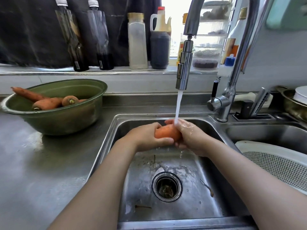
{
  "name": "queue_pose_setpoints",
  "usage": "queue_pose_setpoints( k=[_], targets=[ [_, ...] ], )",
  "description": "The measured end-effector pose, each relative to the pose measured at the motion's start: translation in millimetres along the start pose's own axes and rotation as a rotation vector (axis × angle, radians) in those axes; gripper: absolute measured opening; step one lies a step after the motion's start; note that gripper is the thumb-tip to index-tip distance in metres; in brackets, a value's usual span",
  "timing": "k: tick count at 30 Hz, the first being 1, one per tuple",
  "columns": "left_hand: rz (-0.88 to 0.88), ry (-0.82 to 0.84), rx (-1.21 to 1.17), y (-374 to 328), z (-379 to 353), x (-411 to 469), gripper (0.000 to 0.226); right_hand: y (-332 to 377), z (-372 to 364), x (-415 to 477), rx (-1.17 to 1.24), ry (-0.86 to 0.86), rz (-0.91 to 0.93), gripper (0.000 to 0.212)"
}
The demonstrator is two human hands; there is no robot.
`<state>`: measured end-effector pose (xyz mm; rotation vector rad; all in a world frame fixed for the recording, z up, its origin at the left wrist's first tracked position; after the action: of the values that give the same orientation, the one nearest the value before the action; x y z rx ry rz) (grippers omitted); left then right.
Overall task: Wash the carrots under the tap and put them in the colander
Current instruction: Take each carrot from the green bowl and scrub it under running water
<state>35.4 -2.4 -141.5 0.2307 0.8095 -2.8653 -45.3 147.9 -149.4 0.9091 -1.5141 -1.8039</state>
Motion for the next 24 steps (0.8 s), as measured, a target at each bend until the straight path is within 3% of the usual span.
queue_pose_setpoints(
  k=[4,9,12,14,17,19,24],
  targets=[
    [-0.011,-0.061,-0.078,6,0,-2,0.053,-1,2,-5,0.082,0.181,0.027,0.032],
    [-0.062,-0.189,0.018,5,3,-4,0.044,3,-7,3,-0.122,-0.147,0.065,0.022],
    [-0.108,-0.262,0.134,-7,2,-5,0.047,4,-4,7,-0.116,-0.304,0.034,0.030],
    [-0.137,-0.295,0.144,-12,1,-4,0.048,3,2,6,-0.060,-0.273,0.026,0.029],
    [-0.161,-0.324,0.183,-13,1,-2,0.052,1,9,-1,0.014,-0.061,-0.020,0.022],
    [-0.177,-0.344,0.191,-14,2,-2,0.050,-1,12,-4,0.035,0.020,-0.030,0.031],
    [-0.219,-0.389,0.166,-20,5,-7,0.052,4,6,2,0.003,-0.253,0.032,0.026]
  ],
)
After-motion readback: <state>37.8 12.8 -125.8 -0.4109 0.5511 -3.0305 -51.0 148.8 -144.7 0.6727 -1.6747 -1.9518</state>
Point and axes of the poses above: each hand's wrist, its own x-axis towards the middle knuckle, its own z-axis out of the back of the hand, y = z × x, the point moved 4 cm from there along x, towards the middle knuckle, and after that the axes turned 9 degrees about y, right-handed, at the moved point
